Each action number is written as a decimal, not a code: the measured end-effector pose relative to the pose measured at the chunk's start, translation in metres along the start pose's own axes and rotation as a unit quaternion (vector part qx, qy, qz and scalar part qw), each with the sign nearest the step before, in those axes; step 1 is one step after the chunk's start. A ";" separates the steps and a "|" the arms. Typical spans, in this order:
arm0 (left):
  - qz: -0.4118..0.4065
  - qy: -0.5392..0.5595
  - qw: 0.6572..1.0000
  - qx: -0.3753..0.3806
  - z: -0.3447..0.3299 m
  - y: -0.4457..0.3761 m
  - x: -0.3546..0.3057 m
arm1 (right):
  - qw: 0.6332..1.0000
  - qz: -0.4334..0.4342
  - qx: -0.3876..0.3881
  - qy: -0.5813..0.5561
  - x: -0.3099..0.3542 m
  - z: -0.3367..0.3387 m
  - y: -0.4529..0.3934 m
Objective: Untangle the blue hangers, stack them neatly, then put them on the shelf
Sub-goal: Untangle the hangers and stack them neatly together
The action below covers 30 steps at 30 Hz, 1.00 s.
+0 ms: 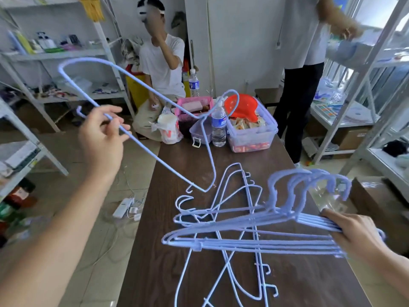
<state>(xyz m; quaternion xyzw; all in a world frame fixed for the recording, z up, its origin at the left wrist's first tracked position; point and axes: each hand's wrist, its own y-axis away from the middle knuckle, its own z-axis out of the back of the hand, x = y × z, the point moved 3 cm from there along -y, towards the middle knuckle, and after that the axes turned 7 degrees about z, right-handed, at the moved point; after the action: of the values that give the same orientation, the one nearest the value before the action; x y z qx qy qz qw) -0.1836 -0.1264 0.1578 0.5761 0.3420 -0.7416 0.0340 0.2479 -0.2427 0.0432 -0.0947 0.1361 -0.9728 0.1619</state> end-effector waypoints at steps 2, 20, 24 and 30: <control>0.001 0.017 1.000 0.007 -0.015 0.009 0.006 | 0.999 0.032 -0.015 -0.020 0.004 -0.003 0.001; 0.635 0.113 0.756 0.111 -0.038 0.258 0.177 | 0.927 -0.087 -0.131 -0.340 -0.002 -0.026 -0.003; 0.629 0.076 0.731 0.252 -0.026 0.259 0.171 | 0.922 -0.077 -0.065 -0.373 0.007 -0.033 -0.020; 0.624 -0.045 0.721 0.299 -0.001 0.265 0.174 | 0.863 -0.237 0.223 -0.387 0.011 -0.115 -0.022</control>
<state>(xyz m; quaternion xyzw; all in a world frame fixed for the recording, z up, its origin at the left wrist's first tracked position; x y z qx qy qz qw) -0.1229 -0.2684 -0.1192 0.6051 -0.3360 -0.6418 0.3302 0.2047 -0.1991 -0.0574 -0.4543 -0.1846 -0.8713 -0.0170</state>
